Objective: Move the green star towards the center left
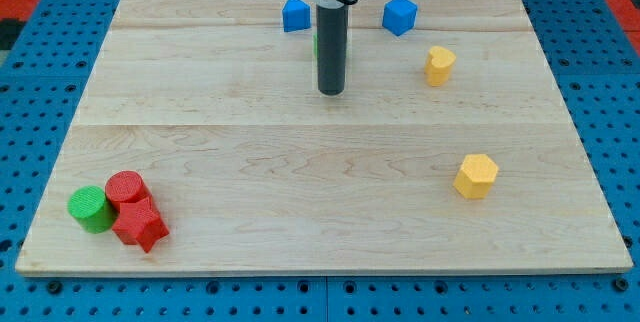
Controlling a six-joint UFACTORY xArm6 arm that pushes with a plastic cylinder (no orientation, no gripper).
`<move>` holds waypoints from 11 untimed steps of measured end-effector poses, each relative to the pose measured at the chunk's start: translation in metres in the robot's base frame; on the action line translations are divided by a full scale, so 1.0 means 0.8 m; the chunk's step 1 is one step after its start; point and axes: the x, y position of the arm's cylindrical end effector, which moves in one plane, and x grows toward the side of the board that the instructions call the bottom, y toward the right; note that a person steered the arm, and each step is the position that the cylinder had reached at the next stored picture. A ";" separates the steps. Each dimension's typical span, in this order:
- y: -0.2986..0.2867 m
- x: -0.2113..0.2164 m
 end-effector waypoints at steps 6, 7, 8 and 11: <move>-0.002 0.000; -0.002 -0.011; -0.002 -0.014; 0.018 -0.003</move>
